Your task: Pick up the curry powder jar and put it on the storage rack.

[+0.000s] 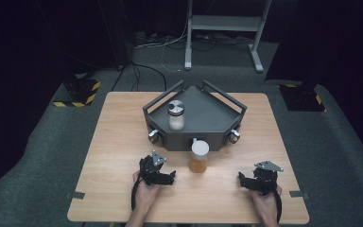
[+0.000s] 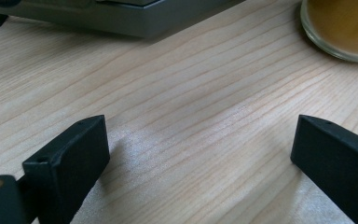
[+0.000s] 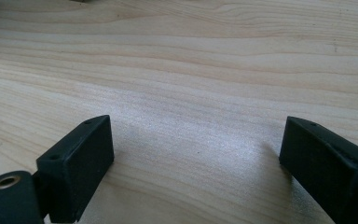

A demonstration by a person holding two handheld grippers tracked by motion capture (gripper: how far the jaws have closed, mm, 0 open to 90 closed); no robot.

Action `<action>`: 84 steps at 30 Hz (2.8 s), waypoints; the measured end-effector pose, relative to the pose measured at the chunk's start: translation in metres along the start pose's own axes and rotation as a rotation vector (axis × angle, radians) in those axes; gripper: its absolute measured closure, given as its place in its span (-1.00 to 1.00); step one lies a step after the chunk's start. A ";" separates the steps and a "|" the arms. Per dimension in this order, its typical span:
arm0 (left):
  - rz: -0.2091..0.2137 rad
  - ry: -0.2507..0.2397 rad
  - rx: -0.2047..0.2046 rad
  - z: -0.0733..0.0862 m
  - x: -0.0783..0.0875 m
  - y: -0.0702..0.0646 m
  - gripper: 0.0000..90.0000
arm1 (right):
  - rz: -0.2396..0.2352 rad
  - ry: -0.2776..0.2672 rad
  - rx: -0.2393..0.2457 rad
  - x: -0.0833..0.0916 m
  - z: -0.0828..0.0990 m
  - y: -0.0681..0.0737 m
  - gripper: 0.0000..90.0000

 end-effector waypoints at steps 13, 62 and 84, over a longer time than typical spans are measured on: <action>0.001 -0.001 0.001 0.000 0.000 0.000 -0.90 | -0.007 0.004 0.009 -0.001 -0.001 -0.001 -0.84; 0.001 -0.001 0.002 0.000 0.000 0.000 -0.90 | -0.324 -0.042 0.131 -0.012 -0.026 0.051 -0.78; 0.002 -0.001 0.002 0.000 0.000 0.000 -0.90 | -0.380 -0.109 0.186 -0.014 -0.054 0.083 -0.76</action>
Point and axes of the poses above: each handheld gripper's, and its own axes: x roughly backward along the jaws, z roughly out of its underside, y roughly to its left, the point moved 4 cm from there along -x, roughly forward along the jaws, and after that the axes turned 1 degree about -y, right-handed, at the moved point
